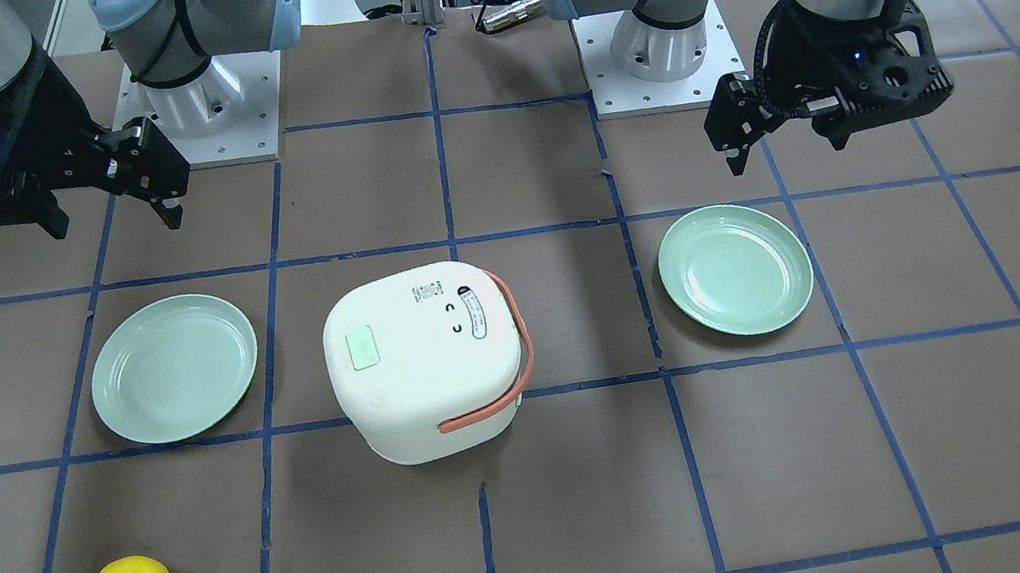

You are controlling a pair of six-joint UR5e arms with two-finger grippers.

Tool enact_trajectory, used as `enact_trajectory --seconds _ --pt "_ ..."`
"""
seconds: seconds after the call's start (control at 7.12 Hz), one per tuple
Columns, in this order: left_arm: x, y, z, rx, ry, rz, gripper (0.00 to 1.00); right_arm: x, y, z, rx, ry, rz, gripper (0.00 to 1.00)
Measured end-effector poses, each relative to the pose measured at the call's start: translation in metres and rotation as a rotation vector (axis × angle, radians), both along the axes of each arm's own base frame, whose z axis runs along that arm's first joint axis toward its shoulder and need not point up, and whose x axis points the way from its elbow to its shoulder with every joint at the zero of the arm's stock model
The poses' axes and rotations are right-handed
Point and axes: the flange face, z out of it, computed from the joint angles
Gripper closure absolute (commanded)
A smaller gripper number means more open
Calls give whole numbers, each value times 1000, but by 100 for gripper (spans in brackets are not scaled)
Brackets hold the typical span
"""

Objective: Press rice cooker button

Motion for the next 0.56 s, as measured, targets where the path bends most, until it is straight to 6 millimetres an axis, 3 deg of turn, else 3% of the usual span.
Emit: enact_trajectory --seconds 0.14,0.28,0.56 --pt "0 0 0 0 -1 0 0 10 0 1 -7 0 8 7" --pt "0 0 0 1 0 0 0 29 -1 -2 -14 -1 17 22" --pt "0 0 0 1 -1 0 0 82 -8 -20 -26 -11 34 72"
